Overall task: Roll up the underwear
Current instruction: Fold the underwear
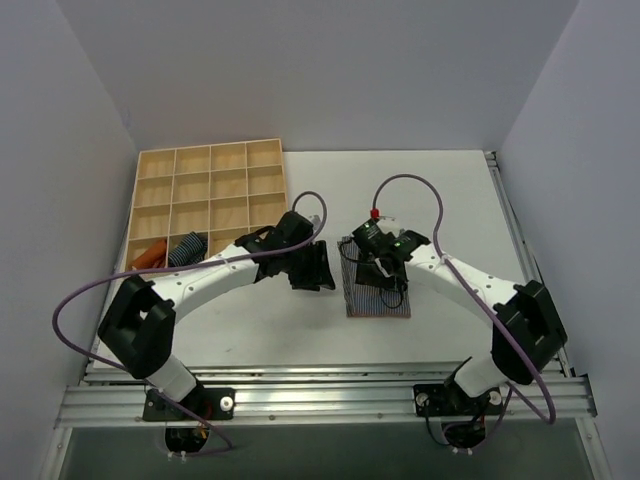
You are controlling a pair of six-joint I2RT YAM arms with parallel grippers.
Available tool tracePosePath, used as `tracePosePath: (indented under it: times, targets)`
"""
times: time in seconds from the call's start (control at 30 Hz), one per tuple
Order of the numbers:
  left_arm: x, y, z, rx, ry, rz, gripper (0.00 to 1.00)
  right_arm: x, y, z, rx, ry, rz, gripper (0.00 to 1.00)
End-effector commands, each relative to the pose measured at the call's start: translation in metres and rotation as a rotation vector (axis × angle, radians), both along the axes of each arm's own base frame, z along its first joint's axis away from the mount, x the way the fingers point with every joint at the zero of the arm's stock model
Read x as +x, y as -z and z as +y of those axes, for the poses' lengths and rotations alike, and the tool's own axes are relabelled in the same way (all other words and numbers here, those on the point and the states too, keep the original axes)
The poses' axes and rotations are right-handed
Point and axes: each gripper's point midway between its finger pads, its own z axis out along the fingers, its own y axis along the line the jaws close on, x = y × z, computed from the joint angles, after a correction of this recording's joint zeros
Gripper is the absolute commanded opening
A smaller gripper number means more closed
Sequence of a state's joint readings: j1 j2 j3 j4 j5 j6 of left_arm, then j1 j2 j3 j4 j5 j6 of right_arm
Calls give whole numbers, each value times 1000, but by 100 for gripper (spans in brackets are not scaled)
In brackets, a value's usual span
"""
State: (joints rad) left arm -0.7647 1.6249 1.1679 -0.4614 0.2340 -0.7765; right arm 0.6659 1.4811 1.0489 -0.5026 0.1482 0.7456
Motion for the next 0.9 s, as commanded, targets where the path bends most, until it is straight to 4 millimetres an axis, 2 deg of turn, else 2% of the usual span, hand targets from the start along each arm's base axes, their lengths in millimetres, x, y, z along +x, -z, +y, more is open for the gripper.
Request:
tracePosePath:
  times: [0.0,0.03,0.07,0.1,0.13,0.2,0.23,0.27,0.33,0.37,0.47,0.63,0.73,0.87]
  targets:
    - [1,1,40,90,-109,-9,54,-5,9,20,-33,-26,2,37]
    - [6,-6,53,105,-150,-34,54,-7,12,24,-45,-31,4,38]
    - [5,-3,66,128,-172,-22,54,-14,20,32,-69,-61,17,40]
    - [16,-5,83,134,-230,-18,54,-14,21,36,-82,-72,13,40]
    - [19,-13,93,125,-257,-33,54,-14,24,36,-111,-76,4,41]
    - [28,-15,116,125,-325,-35,54,-21,38,39,-168,-108,27,41]
    - [31,-24,123,103,-347,-53,54,-21,41,41,-186,-119,29,41]
    - [31,-24,127,91,-351,-50,54,-23,50,38,-237,-134,40,41]
    - [36,-28,140,79,-386,-55,54,-26,54,44,-285,-168,36,41]
    - [36,-28,143,80,-390,-50,54,-28,61,37,-343,-173,51,41]
    - [36,-25,150,78,-396,-37,54,-35,70,39,-413,-212,66,40]
    - [33,-20,149,67,-393,-24,54,-39,72,38,-468,-240,57,38]
    - [35,-17,148,64,-394,-19,54,-41,72,34,-486,-241,62,30]
    - [43,-22,145,58,-386,-28,54,-44,69,35,-456,-250,56,10]
